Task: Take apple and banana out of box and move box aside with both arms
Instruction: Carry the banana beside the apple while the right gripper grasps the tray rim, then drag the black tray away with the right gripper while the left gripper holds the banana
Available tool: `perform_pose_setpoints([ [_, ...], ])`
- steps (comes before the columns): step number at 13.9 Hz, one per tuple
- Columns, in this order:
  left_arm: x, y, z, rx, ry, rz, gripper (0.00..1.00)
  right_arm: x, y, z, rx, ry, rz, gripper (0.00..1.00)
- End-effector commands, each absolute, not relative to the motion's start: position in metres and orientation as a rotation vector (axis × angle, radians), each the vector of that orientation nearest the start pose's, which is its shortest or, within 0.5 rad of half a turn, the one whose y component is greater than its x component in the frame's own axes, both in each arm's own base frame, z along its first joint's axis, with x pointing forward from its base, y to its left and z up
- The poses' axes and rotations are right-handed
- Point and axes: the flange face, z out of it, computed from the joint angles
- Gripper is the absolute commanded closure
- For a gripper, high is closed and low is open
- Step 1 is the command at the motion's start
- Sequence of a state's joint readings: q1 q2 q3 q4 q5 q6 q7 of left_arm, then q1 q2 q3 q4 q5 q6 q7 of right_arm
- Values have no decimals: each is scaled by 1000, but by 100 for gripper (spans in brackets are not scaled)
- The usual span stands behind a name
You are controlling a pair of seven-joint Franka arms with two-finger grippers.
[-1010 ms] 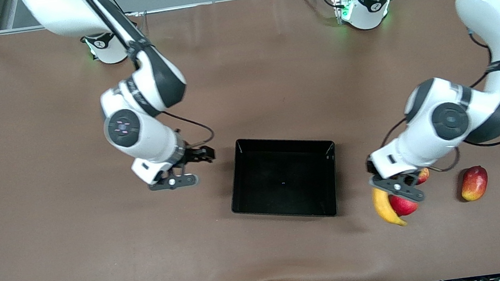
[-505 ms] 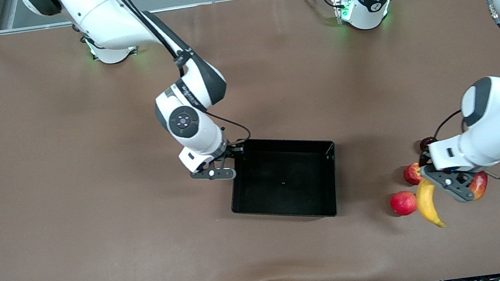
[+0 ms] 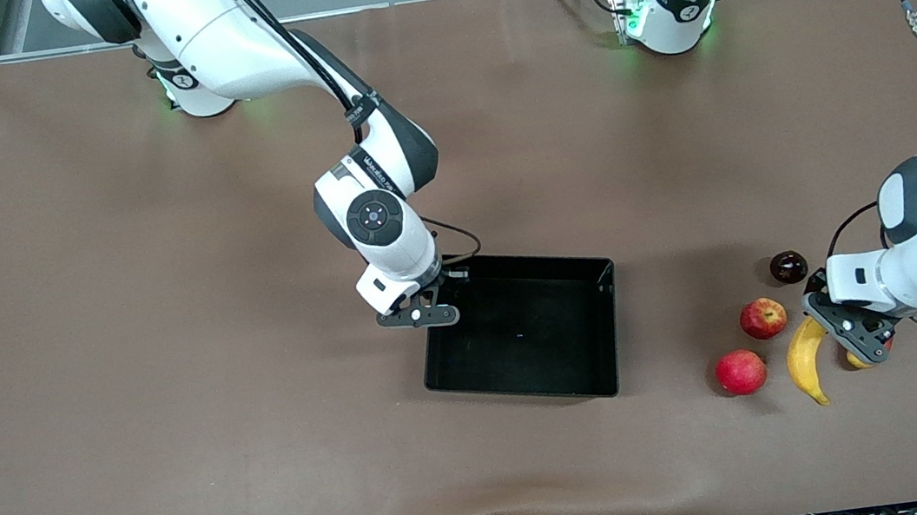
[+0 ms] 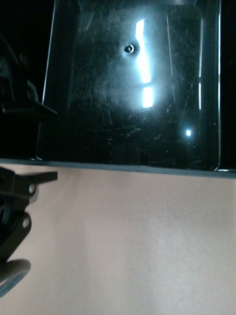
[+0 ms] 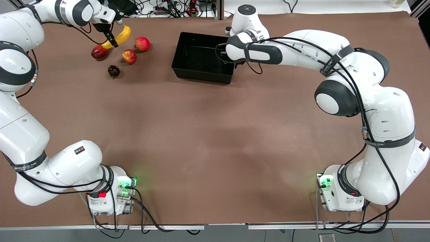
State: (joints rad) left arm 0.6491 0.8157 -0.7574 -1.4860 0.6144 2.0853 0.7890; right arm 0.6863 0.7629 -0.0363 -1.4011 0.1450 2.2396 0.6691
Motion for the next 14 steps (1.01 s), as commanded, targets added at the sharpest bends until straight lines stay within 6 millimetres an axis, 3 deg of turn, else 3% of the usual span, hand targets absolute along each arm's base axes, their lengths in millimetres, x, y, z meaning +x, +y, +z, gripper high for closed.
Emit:
perform_pose_setpoints([
  [1,715,72,276,-2652,1592,-28,100,591,451,263,-3027,107,-17,100],
  [4,715,71,265,-2652,1605,-42,100,605,430,268,-3015,171,0,100],
  [8,711,87,238,-2728,1529,-39,100,617,401,295,-3012,252,129,100],
  [10,711,89,235,-2746,1493,-31,100,639,360,348,-3001,324,171,100],
  [12,710,88,235,-2783,1393,-23,100,646,325,393,-2987,312,201,100],
  [14,707,83,229,-2828,1315,-9,96,658,268,423,-2965,290,223,100],
])
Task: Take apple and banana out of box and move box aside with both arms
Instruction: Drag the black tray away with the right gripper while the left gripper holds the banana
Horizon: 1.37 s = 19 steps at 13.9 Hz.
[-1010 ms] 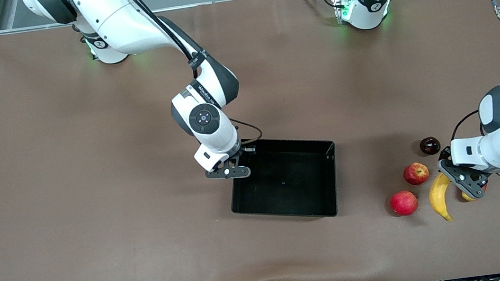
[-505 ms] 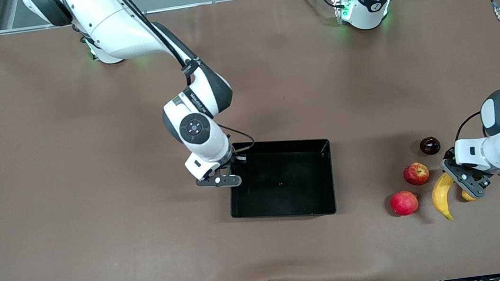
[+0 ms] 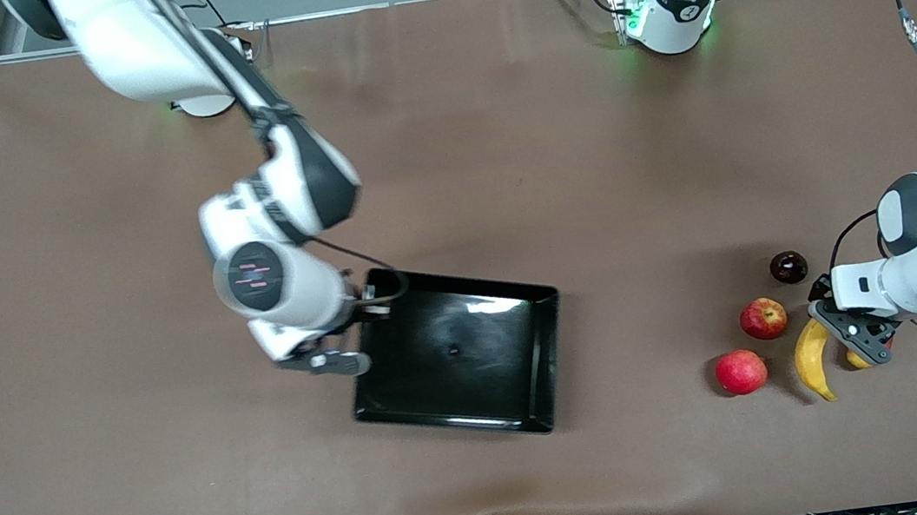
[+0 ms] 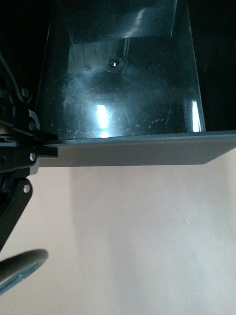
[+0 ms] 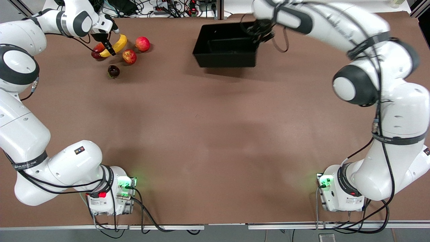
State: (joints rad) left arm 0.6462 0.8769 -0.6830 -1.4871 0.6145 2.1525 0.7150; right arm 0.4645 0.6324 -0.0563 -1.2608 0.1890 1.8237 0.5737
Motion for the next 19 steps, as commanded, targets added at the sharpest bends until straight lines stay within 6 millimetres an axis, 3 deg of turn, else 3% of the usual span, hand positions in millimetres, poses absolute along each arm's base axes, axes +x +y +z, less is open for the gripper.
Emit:
perform_pose_setpoints([
  [1,707,82,228,-2836,1302,-8,92,658,248,433,-2967,299,255,100],
  [3,709,80,228,-2811,1317,-34,85,649,214,432,-2992,271,298,100],
  [4,710,78,223,-2803,1327,-36,84,646,184,427,-2995,265,313,100],
  [9,712,88,211,-2762,1320,-71,78,632,0,405,-2958,45,300,100],
  [11,711,88,211,-2793,1272,-74,71,626,-59,391,-2940,9,284,100],
  [12,711,87,210,-2807,1245,-74,48,622,-88,383,-2934,-23,256,100],
  [13,713,79,212,-2814,1226,-80,0,616,-119,370,-2930,-60,222,100],
  [14,714,73,216,-2828,1189,-83,0,606,-152,356,-2926,-48,181,100],
  [15,714,74,218,-2842,1155,-85,0,596,-172,339,-2931,-8,151,100],
  [17,716,75,230,-2839,1143,-100,0,580,-191,315,-2937,57,137,100],
  [19,717,77,249,-2855,1130,-130,0,572,-212,309,-2921,104,117,100],
])
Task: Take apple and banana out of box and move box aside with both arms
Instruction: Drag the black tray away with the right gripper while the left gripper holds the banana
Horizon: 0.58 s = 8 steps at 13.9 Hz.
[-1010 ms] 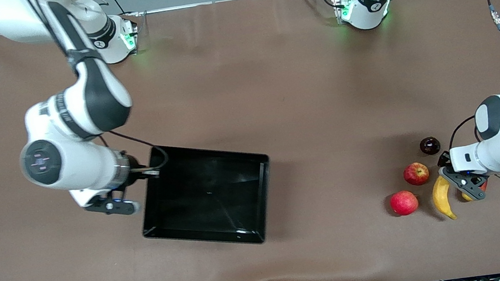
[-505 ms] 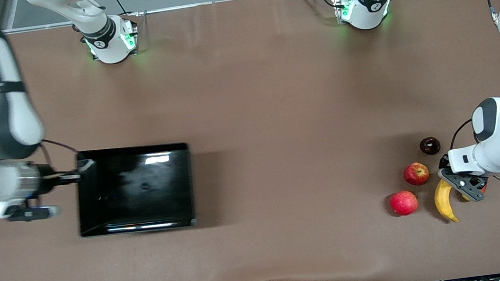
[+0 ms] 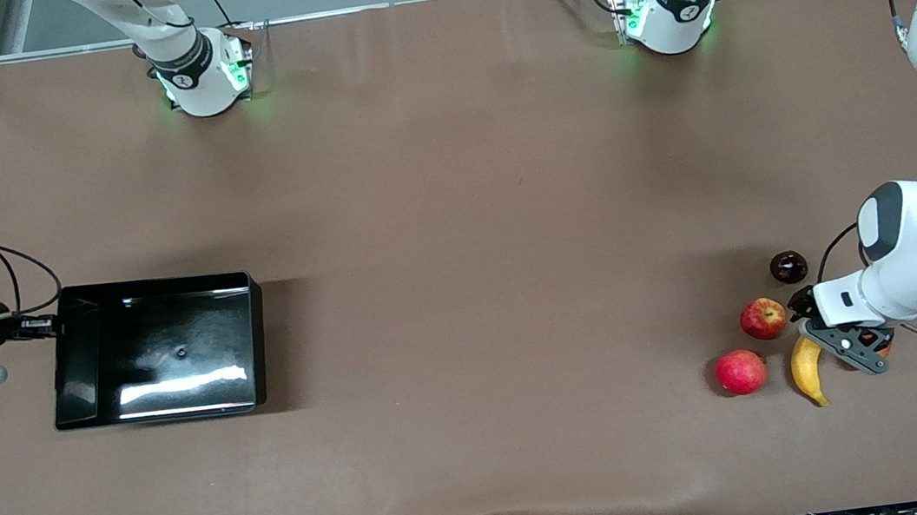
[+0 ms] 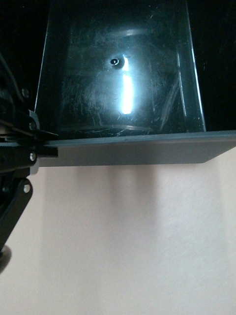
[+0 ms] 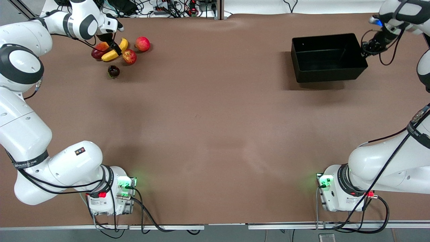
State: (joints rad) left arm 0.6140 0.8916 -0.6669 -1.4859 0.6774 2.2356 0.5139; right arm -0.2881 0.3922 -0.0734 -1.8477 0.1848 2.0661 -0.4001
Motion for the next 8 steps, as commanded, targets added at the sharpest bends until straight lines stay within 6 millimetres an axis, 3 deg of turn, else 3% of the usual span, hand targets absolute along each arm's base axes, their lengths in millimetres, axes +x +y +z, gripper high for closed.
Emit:
perform_pose_setpoints([
  [1,717,78,258,-2879,1117,-135,0,569,-222,303,-2921,90,108,100],
  [4,716,68,297,-2968,1089,-171,0,561,-242,282,-2921,56,98,100],
  [6,713,67,319,-3009,1041,-173,0,555,-242,272,-2891,62,105,99],
  [7,711,62,334,-3014,1005,-151,0,554,-239,265,-2885,57,121,70],
  [8,707,53,351,-3025,947,-128,0,553,-240,257,-2881,62,137,10],
])
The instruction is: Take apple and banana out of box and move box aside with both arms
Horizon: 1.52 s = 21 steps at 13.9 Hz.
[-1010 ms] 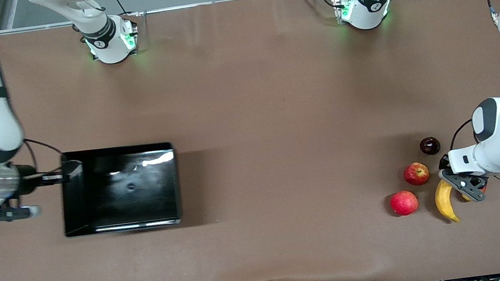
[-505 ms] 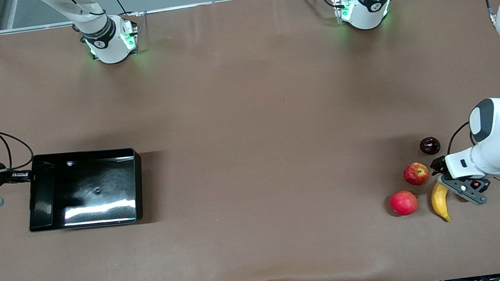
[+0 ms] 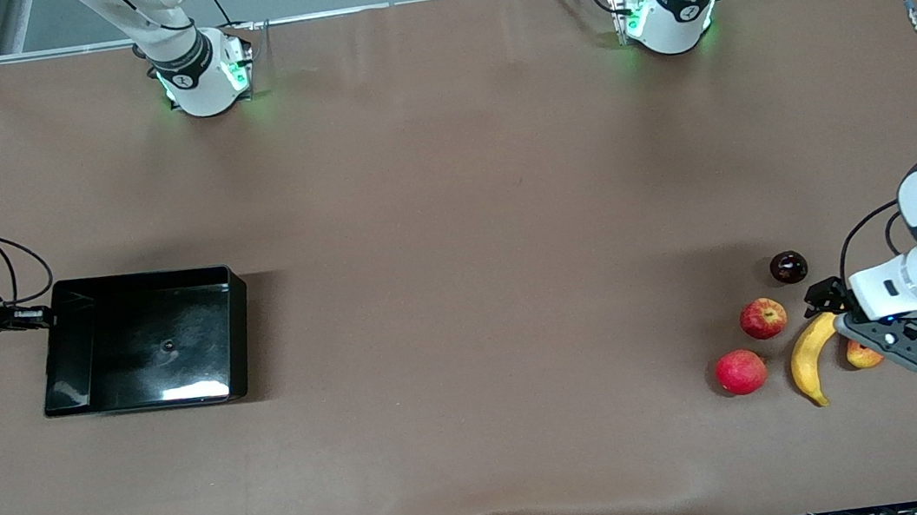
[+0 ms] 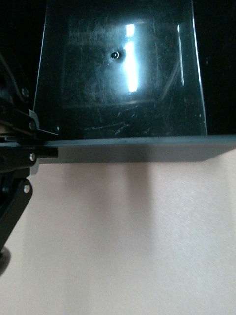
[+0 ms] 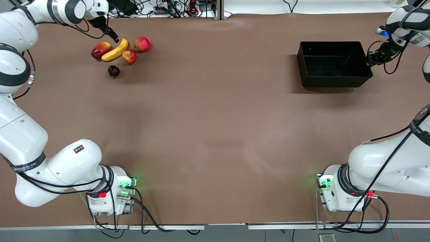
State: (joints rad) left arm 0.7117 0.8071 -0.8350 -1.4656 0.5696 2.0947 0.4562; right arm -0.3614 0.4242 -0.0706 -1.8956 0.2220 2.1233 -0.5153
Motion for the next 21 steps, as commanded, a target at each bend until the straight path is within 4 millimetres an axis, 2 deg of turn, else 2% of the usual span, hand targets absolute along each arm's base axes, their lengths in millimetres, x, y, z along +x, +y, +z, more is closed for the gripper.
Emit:
perform_pose_setpoints([
  [1,703,45,372,-3023,886,-115,0,554,-244,257,-2880,65,131,0],
  [4,691,19,424,-3021,679,-100,0,576,-232,280,-2894,4,93,0],
  [5,685,7,439,-3018,634,-94,0,589,-230,296,-2909,-14,46,0],
  [6,679,0,457,-3005,582,-90,0,605,-220,316,-2923,-64,6,0],
  [8,667,-17,486,-2984,471,-79,0,641,-185,372,-2928,-188,-33,0],
  [10,655,-33,509,-2970,367,-83,0,666,-160,414,-2934,-275,-99,0],
  [12,647,-50,524,-2968,291,-95,0,683,-122,451,-2967,-409,-140,0],
  [13,645,-56,528,-2969,261,-101,0,690,-93,471,-2982,-443,-157,0],
  [14,642,-62,533,-2966,237,-108,0,694,-80,486,-3017,-356,-161,0],
  [16,639,-67,541,-2958,219,-122,0,682,-49,501,-3061,-225,-23,0],
  [17,637,-69,547,-2952,222,-139,0,670,-37,518,-3059,-202,20,0],
  [19,637,-69,551,-2947,227,-147,0,645,-32,554,-3062,-212,65,0],
  [21,638,-67,554,-2949,231,-153,0,617,-36,584,-3065,-205,125,0],
])
